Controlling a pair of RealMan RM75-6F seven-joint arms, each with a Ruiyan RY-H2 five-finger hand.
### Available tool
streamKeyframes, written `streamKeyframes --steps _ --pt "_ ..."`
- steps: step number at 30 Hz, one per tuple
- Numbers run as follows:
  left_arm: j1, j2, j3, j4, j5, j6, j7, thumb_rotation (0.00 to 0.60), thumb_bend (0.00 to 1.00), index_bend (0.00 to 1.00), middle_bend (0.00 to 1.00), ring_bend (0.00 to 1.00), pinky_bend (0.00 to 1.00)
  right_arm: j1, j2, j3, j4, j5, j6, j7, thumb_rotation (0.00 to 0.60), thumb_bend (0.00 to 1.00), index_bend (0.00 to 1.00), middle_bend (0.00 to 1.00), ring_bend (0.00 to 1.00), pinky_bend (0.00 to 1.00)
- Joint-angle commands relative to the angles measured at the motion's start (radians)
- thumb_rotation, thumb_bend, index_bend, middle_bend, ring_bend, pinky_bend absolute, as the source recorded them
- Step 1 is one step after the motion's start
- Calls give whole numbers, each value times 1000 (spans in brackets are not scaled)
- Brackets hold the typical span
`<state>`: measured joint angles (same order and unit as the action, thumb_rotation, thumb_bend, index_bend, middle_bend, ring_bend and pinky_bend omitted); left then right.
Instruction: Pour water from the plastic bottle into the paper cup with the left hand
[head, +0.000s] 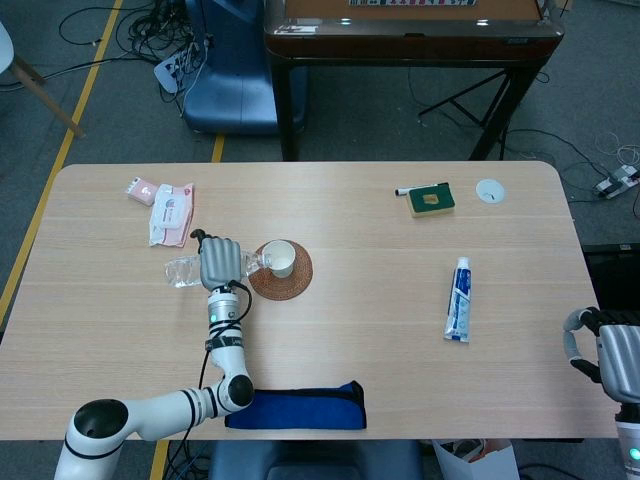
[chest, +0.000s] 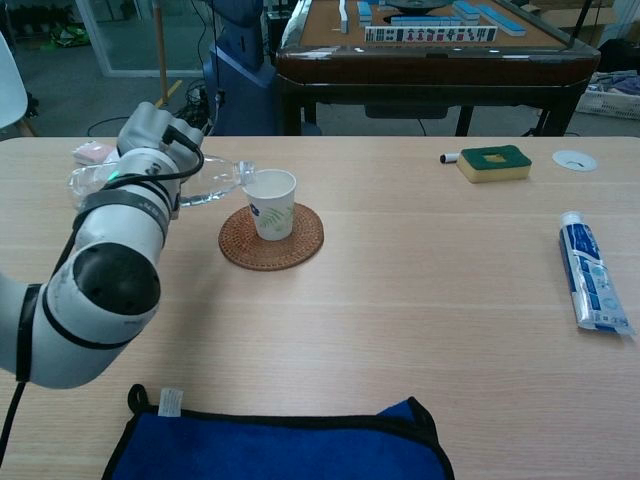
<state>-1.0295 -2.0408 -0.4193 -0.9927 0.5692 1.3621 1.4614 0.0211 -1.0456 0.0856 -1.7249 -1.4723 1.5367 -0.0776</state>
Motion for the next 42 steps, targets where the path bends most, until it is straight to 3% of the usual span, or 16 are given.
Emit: streamKeyframes --steps 1,42 --pt "-9 -8 -5 13 -4 -1 12 600 161 723 853 455 261 0 1 0 0 1 0 2 600 462 562 515 474 465" --pt "-74 -57 -26 102 40 13 123 600 170 718 842 462 284 -8 20 3 -11 -9 17 34 600 462 562 515 474 465"
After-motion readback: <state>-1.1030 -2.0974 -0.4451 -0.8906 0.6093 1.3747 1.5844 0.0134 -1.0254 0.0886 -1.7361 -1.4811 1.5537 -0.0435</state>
